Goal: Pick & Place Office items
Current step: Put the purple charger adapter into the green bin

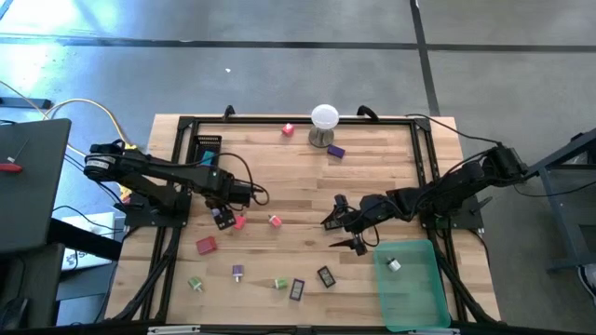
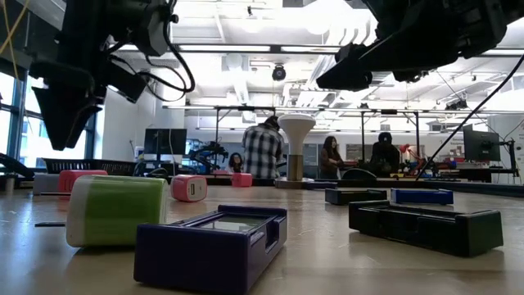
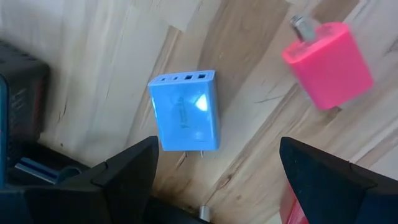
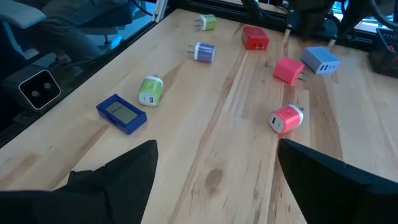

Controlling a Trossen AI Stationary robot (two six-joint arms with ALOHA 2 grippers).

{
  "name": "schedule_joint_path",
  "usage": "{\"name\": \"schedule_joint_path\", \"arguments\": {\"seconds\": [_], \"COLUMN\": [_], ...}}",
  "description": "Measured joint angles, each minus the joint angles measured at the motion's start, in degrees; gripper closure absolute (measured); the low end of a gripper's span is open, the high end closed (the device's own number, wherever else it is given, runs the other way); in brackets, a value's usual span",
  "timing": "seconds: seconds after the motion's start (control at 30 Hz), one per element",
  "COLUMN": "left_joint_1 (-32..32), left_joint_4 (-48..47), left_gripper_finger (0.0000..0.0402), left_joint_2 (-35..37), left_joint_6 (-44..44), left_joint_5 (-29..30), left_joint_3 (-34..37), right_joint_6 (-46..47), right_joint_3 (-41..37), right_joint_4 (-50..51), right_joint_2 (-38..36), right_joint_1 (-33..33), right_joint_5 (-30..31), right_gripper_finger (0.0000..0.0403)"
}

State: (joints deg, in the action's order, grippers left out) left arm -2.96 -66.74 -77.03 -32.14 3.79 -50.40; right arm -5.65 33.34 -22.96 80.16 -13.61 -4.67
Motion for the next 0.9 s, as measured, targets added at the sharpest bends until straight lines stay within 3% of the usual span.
{"name": "schedule_joint_path", "arguments": {"seconds": [0.9], "left_joint_1": [4.21], "left_joint_4": [7.25], "left_gripper_finger": [0.0076], "left_joint_2": [0.00], "left_joint_6": [-2.19], "left_joint_5": [1.06], "left_joint_3": [9.41], "right_joint_6": [0.00], "right_joint_3": [0.00], "right_joint_4": [0.00], "right_joint_2": [0.00], "right_joint_1": [0.00], "right_joint_5": [0.00], "right_gripper_finger": [0.0082]}}
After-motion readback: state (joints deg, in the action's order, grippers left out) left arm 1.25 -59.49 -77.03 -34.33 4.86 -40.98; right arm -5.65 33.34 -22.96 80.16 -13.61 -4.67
